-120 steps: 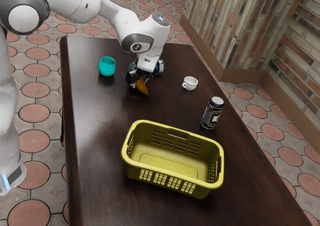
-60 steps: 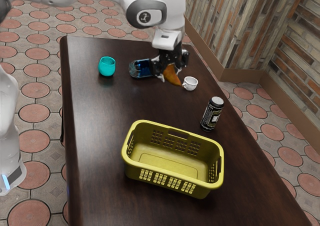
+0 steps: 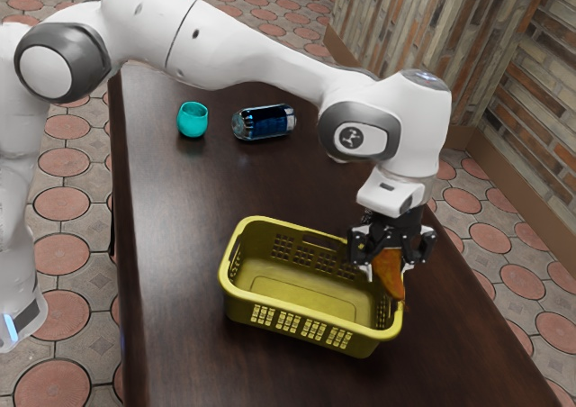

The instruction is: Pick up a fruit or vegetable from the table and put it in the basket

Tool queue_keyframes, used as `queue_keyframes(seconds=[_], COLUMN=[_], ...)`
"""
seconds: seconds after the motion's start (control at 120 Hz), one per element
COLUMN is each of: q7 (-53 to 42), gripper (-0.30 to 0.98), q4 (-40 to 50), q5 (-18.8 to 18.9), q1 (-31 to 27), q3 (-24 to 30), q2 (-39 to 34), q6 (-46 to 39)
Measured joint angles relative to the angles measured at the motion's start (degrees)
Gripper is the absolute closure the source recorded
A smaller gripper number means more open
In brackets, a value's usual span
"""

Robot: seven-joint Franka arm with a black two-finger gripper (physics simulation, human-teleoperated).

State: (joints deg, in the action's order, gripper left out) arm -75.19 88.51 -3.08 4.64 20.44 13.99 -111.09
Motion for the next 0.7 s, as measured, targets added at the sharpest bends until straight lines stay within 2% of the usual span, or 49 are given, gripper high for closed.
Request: queue_keyframes(seconds=[0.133,0.192,0.258,0.433,0.467,0.583,0.617,0.658,0.7], q7=[0.4,0.6,0.7,1.0,1.1,1.5,1.8,2.1,2.4], gripper=[0.44,0.29,0.18,0.05,0.04,0.02,0.01,0.01,0.01], q4=[-1.3,-1.2,-1.2,-1.1,-0.9,5.2,7.3,8.6,9.2], q5=[0.5,0.9,1.2,1.6,1.6,1.6,1.7,2.2,2.6], q1=[-0.2,-0.2,-0.2,-0.2,-0.3,1.5,3.7,7.4,8.5], q3=[0.2,0.3,0.4,0.5,0.4,-2.0,-4.6,-11.0,-15.1], q2=[1.4,1.7,1.7,1.4,-1.2,-17.9,-21.3,-23.4,-24.1], q6=[0.3,0.3,0.4,0.5,1.4,7.1,8.5,10.0,11.2])
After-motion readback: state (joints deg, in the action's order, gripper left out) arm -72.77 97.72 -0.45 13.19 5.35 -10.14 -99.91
